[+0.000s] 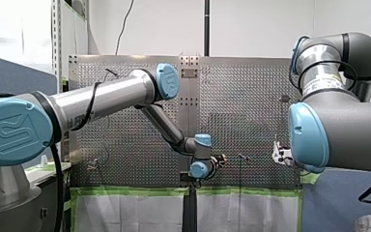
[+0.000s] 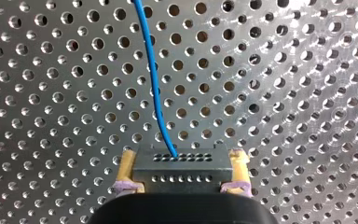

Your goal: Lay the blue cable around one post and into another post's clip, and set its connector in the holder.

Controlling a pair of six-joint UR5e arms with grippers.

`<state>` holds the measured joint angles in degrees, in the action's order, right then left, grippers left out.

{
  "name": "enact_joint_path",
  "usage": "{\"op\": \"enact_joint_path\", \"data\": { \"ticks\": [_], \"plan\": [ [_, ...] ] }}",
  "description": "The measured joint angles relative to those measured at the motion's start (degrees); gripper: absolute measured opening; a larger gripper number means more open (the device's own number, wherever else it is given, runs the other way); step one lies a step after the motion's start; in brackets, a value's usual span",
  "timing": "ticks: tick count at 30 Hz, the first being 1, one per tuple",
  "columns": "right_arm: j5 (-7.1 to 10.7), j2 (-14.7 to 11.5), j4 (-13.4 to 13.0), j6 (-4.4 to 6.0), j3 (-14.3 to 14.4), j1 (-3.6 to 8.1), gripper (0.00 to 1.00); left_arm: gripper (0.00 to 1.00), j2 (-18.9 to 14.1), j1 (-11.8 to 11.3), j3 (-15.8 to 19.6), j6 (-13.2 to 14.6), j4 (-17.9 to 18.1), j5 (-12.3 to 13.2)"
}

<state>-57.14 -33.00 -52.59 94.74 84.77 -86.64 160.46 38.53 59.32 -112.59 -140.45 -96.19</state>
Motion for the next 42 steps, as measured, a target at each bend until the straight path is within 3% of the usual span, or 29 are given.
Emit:
{"op": "enact_joint_path", "data": {
  "ticks": [1,2,3,12,22,28,35,42],
  "plan": [
    [0.02,0.0,0.1,-0.04,0.0,-0.02,0.0,0.52,0.0,0.0,0.0,0.0,-0.1,0.5],
    [0.06,0.0,0.1,-0.06,0.0,-0.06,0.0,0.72,-0.1,-0.1,-0.1,0.1,-0.3,1.1],
    [0.1,0.0,0.1,-0.07,0.0,-0.08,0.0,1.0,-0.1,-0.1,-0.1,0.1,-0.5,1.7],
    [0.27,0.1,0.2,0.16,0.0,-0.19,0.0,1.0,-0.9,0.0,-0.2,2.8,-4.3,5.3],
    [0.27,0.1,0.3,0.33,0.0,-0.4,0.0,1.0,-1.2,0.2,0.2,7.4,-9.0,1.5],
    [0.3,0.1,0.3,0.58,0.0,-0.42,0.0,1.0,-3.4,0.4,2.4,10.3,-11.8,-0.9],
    [0.74,0.1,0.2,0.95,0.0,-0.46,0.0,1.0,-6.7,1.1,5.9,13.8,-15.3,-0.8],
    [0.8,0.1,0.3,1.0,0.0,-0.48,0.0,1.0,-7.4,2.3,8.6,17.3,-18.8,0.2]
  ]
}}
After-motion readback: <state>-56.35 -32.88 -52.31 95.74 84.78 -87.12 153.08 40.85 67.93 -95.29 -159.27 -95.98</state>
